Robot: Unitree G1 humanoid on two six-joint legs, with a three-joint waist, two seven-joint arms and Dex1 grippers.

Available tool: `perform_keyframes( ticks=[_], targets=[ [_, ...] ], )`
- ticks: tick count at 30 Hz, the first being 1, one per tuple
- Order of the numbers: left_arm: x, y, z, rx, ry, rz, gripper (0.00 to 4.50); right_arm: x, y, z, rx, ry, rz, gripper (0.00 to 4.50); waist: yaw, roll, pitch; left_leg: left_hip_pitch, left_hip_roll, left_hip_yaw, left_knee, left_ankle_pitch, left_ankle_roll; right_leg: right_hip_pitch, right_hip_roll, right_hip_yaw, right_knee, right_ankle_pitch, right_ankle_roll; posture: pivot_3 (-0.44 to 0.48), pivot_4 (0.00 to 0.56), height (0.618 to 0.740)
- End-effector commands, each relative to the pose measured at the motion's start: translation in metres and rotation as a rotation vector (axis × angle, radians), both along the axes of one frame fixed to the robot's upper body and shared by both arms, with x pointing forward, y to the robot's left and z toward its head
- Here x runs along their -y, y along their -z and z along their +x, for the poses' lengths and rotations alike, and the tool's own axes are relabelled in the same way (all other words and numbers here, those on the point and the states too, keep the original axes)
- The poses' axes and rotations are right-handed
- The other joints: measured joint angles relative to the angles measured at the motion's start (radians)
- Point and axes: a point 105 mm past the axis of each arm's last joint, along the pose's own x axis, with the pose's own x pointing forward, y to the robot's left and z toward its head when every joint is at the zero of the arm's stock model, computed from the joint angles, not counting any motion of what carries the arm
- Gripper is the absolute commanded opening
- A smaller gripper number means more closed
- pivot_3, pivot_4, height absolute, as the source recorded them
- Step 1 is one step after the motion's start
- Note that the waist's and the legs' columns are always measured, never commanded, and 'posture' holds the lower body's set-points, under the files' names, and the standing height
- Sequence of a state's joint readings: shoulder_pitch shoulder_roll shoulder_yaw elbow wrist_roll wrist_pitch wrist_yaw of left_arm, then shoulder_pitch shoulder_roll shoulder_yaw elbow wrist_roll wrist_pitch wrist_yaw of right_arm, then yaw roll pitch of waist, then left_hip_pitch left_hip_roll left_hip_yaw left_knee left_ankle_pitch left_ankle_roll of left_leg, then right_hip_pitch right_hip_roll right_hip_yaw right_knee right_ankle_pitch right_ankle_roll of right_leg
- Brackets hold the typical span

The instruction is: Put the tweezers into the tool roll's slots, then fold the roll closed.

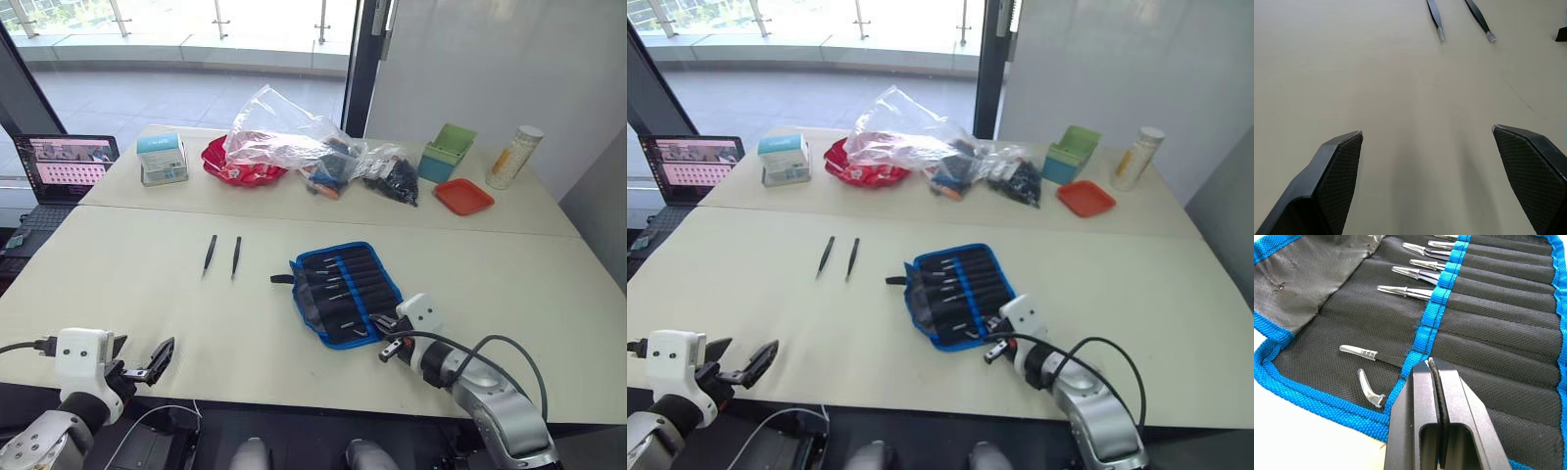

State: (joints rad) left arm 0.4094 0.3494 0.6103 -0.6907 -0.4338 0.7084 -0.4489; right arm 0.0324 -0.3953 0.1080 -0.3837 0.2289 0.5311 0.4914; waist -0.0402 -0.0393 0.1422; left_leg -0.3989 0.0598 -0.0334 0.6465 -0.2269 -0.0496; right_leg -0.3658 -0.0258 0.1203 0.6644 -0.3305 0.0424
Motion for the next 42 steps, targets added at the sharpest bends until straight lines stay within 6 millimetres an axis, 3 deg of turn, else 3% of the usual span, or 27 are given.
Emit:
perform_keyframes(
  ticks=[1, 15, 32, 42],
  targets=[
    [0.005, -0.011, 0.002, 0.053, 0.009, 0.03, 4.49, -0.003, 0.02, -0.011, -0.09, -0.027, -0.004, 0.0, -0.002, 0.0, 0.0, 0.0, 0.0, 0.0, 0.0, 0.0, 0.0, 0.0, 0.0, 0.0, 0.0, 0.0, 0.0, 0.0, 0.15, 0.717],
    [0.013, -0.007, 0.026, 0.052, -0.009, -0.03, 4.49, 0.0, 0.017, -0.012, -0.081, -0.015, -0.01, 0.0, -0.003, 0.0, 0.0, 0.0, 0.0, 0.0, -0.001, 0.0, 0.0, 0.0, 0.0, 0.0, 0.0, 0.0, 0.0, 0.0, 0.15, 0.717],
    [0.013, 0.006, 0.096, 0.008, -0.059, -0.001, 4.49, -0.008, 0.013, -0.003, -0.049, 0.019, 0.013, 0.0, -0.005, -0.001, 0.0, 0.0, 0.0, 0.0, -0.001, 0.0, 0.0, -0.001, 0.001, 0.0, 0.001, 0.0, 0.0, 0.0, 0.15, 0.717],
    [0.034, 0.032, 0.136, -0.108, -0.01, -0.017, 4.49, -0.007, 0.012, -0.001, -0.041, 0.033, 0.015, 0.0, -0.002, 0.005, -0.003, 0.001, -0.001, 0.0, -0.001, 0.001, -0.001, 0.0, 0.001, 0.0, 0.001, 0.0, 0.0, 0.0, 0.15, 0.717]
  ],
)
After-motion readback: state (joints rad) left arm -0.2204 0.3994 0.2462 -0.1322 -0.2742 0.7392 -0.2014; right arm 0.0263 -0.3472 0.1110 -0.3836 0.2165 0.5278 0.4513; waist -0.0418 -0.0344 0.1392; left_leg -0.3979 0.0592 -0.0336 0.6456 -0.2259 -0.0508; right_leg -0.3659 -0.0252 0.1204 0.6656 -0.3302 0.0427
